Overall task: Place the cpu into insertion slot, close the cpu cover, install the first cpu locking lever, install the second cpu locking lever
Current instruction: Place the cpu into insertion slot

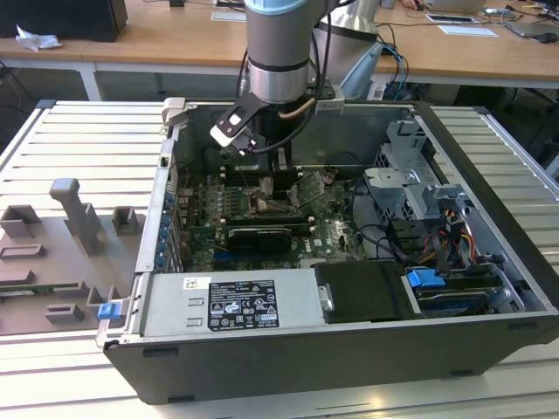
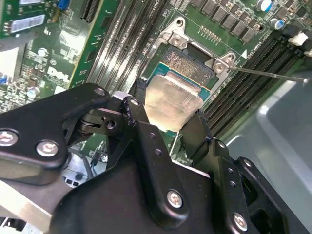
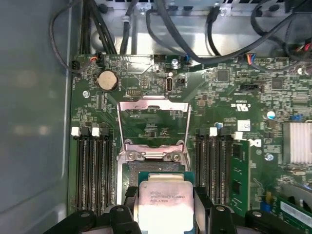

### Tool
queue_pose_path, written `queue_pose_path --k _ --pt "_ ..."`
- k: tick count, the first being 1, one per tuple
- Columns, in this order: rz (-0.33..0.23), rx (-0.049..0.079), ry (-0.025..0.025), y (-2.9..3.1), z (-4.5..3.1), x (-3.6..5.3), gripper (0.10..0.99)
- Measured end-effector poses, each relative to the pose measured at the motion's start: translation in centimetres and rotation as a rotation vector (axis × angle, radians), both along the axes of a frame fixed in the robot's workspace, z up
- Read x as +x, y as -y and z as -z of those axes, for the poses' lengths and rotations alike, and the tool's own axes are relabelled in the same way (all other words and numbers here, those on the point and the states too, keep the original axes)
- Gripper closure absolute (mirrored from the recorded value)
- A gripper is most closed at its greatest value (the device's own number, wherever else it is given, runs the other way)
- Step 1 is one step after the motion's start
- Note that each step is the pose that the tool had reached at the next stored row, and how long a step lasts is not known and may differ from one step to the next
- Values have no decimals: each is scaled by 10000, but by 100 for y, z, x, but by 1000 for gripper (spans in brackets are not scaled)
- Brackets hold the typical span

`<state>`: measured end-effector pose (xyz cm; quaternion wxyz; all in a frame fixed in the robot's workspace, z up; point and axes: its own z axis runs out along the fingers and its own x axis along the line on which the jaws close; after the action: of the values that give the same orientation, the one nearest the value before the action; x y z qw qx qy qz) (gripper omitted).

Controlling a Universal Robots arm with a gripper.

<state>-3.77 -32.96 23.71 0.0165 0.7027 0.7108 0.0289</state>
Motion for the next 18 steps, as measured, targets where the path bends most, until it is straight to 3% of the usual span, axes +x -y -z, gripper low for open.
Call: queue_pose_path --k 5,18 --pt "-64 -1 0 -16 118 -16 545" --pt "-73 -1 -2 -44 179 -21 545"
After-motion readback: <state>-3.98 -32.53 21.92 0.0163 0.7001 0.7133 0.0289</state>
